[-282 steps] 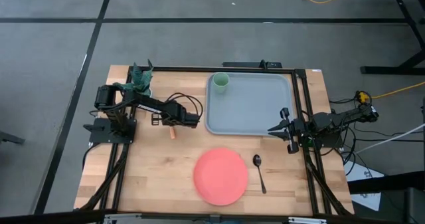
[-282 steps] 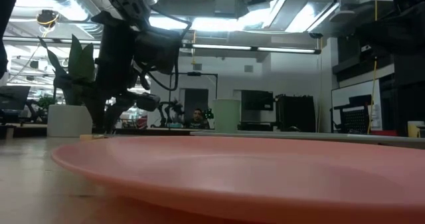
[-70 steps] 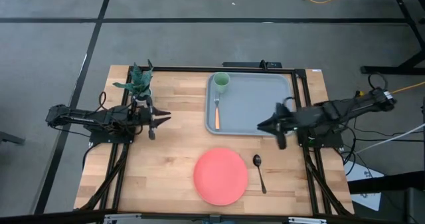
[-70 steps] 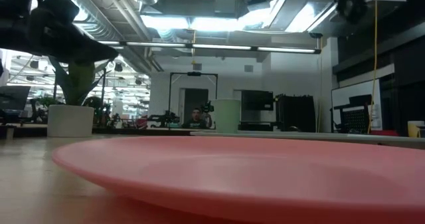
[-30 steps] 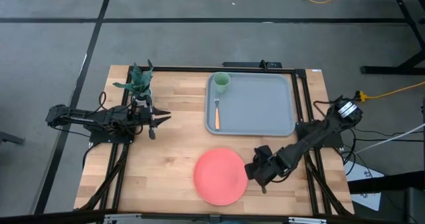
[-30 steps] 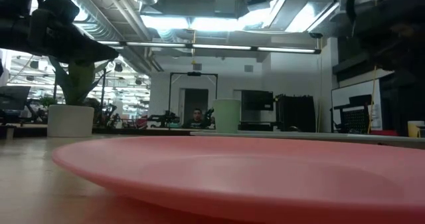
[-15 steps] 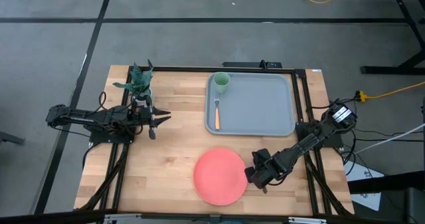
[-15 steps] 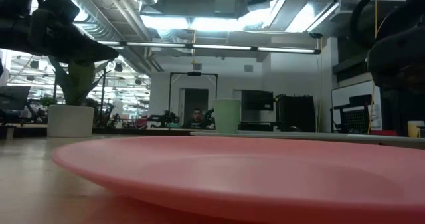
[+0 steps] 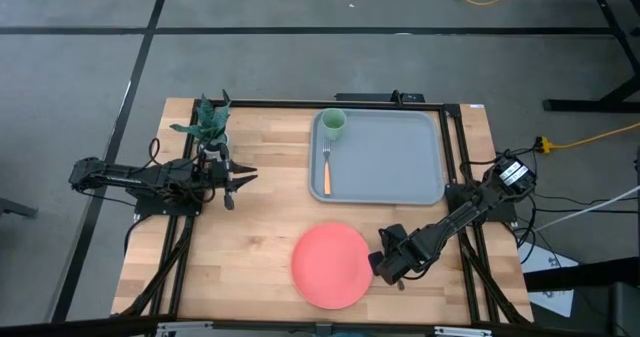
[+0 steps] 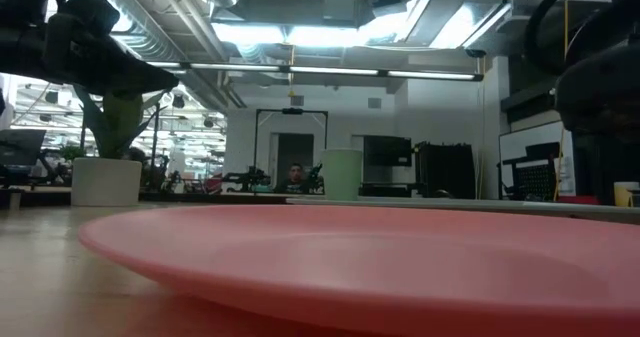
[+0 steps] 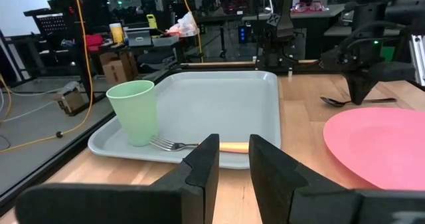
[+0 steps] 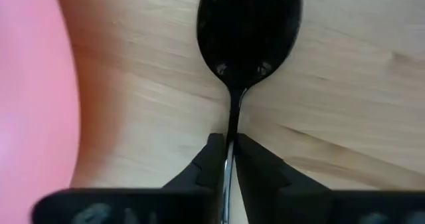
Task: Pick and place plate/cup/fork/spoon on tray
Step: Put the black spoon to the bottom right of the blue serving tray
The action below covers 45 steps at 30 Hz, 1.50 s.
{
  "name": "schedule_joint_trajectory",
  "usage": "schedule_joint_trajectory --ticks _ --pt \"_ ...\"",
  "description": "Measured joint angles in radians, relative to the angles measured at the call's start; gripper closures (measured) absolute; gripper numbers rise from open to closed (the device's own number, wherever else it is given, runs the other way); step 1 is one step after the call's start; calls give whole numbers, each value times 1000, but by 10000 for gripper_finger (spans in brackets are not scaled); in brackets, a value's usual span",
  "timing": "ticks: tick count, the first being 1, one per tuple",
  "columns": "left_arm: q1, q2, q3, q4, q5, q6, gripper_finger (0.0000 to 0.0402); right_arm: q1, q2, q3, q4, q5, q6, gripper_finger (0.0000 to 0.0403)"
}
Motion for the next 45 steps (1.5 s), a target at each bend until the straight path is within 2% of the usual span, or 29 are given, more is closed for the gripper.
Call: schedule_joint_trajectory --ticks 3,13,23,27,31,35,39,45 --pt "0 0 0 0 0 0 326 0 0 0 -6 -1 -7 389" --pt "0 0 0 0 0 0 326 -43 -29 -6 -22 -19 -51 398" --pt "0 0 0 0 0 0 326 -73 -216 -10 -167 72 -16 401" --pt "0 0 0 0 0 0 326 -115 -313 -8 -312 111 3 401" --pt "0 0 0 0 0 0 326 -211 -392 -8 -506 113 -3 401" --pt "0 0 0 0 0 0 326 -356 -442 -13 -614 114 -102 401" --pt "0 0 0 0 0 0 326 -528 -454 -13 -660 167 -218 401" --pt "0 0 0 0 0 0 326 -776 -438 -13 -659 237 -485 401"
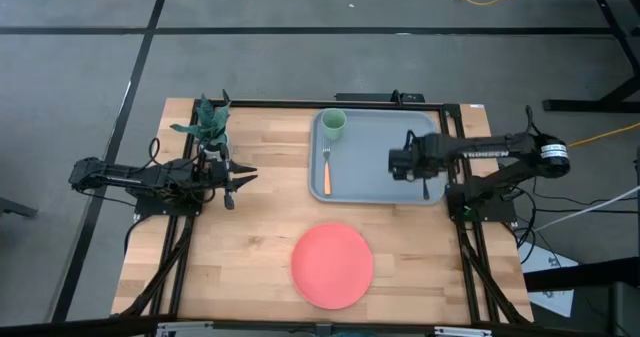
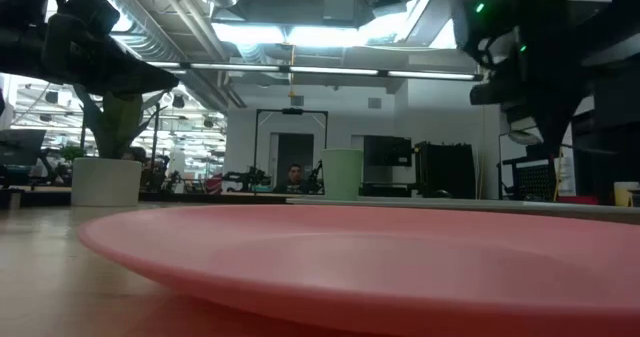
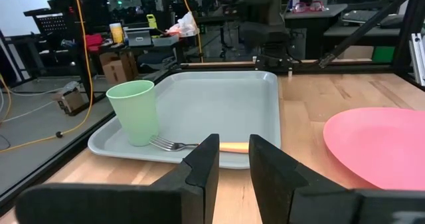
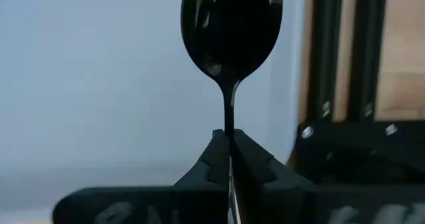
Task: Pick and place plate/cup/fork/spoon on tray
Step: Put the black spoon to the bottom right of the blue serving tray
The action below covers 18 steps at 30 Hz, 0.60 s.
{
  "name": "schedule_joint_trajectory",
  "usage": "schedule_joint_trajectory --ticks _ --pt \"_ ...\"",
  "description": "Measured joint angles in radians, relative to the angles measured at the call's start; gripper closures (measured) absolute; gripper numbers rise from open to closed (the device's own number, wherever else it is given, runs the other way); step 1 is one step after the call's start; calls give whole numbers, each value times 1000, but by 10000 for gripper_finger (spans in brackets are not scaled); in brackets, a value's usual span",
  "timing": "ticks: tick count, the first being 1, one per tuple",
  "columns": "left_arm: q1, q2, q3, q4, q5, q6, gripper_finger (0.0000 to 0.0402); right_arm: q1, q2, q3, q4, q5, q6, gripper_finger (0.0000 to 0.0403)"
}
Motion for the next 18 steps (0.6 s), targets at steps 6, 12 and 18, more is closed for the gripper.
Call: schedule_joint_trajectory --ticks 6,12,18 --pt "0 0 0 0 0 0 326 -187 27 -63 103 -9 -201 401" --pt "0 0 0 0 0 0 326 -291 28 -210 281 -64 -268 402" --pt "0 0 0 0 0 0 326 -339 28 -297 420 -46 -283 400"
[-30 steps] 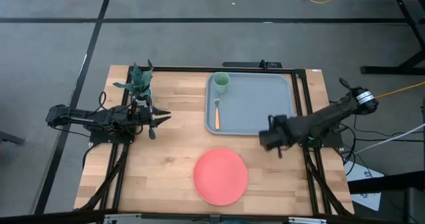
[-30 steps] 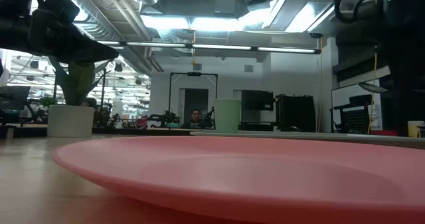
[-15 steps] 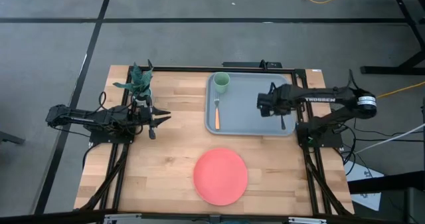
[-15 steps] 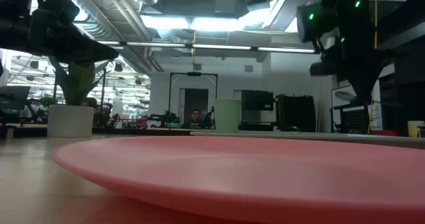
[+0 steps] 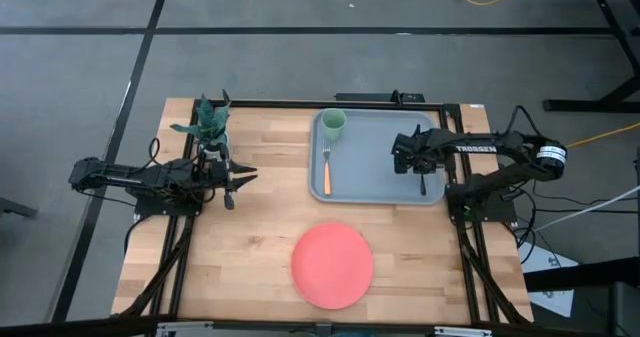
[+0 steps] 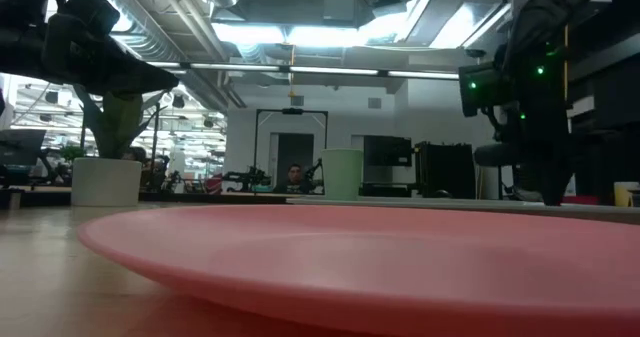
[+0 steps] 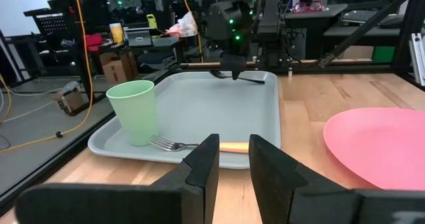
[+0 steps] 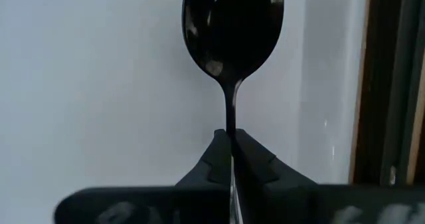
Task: Pick and place plate/cup/fork/spoon on tray
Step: Put the black spoon to the bottom right of the blue serving tray, then put the pink plate between the fork and the spoon on the blue serving tray
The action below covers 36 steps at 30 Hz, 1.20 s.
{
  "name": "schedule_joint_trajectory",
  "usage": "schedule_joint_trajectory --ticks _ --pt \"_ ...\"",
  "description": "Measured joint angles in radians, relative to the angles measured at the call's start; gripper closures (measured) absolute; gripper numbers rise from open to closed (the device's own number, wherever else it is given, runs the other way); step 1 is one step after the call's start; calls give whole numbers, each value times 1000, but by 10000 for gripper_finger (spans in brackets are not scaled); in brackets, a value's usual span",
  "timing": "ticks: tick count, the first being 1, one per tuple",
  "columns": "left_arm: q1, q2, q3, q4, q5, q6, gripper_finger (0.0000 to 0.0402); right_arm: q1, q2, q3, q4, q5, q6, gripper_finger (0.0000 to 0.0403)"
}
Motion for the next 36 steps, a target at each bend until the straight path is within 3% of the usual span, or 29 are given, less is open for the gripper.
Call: schedule_joint_trajectory --ticks 8,15,25,36 --pt "0 0 0 0 0 0 326 -66 0 -51 21 16 -68 390" --pt "0 0 0 0 0 0 326 -71 -1 -53 111 52 -121 360" --pt "0 0 0 0 0 0 326 -71 -1 -52 110 46 -115 329" --pt "0 0 0 0 0 0 326 -6 -2 80 92 10 -223 327"
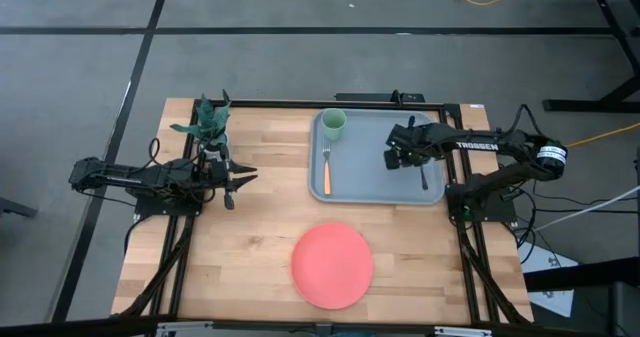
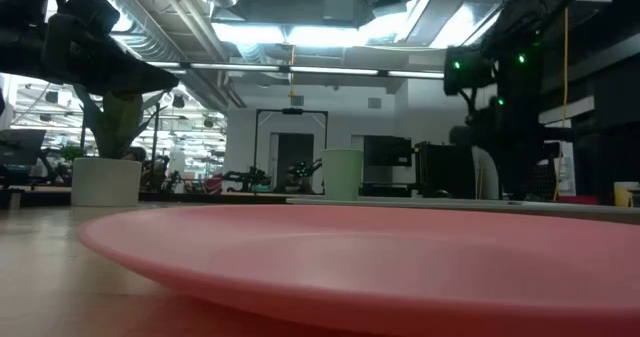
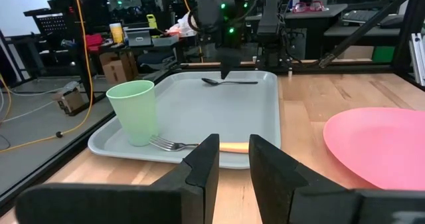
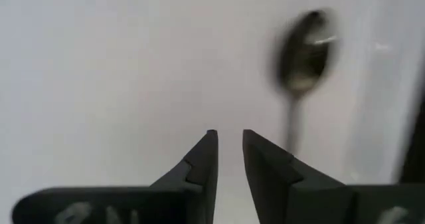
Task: Pick and place plate/cup/fork/spoon on tray
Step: Put the pink plate between the fork and the spoon on the blue serving tray
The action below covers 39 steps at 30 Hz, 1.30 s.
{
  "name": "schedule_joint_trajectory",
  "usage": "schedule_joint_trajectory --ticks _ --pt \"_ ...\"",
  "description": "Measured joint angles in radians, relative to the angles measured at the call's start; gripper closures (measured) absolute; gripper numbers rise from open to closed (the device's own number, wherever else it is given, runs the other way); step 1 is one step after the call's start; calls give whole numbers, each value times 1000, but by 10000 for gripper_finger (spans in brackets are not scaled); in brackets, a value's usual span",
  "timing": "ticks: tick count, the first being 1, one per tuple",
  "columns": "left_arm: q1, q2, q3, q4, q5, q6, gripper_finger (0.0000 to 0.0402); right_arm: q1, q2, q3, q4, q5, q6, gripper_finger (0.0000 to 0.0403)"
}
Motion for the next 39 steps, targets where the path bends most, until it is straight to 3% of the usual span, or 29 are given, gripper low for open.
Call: schedule_joint_trajectory --ticks 7,16,18,21,27,39 --pt "0 0 0 0 0 0 326 199 0 35 80 -284 -41 327" --pt "0 0 0 0 0 0 326 527 0 35 258 -416 133 327" --pt "0 0 0 0 0 0 326 599 0 35 257 -394 168 327" --pt "0 0 0 0 0 0 326 711 8 29 291 -271 287 327" --pt "0 0 0 -1 0 0 326 879 20 -79 623 -160 479 327" --pt "0 0 0 0 0 0 326 900 27 -331 1092 -131 632 326"
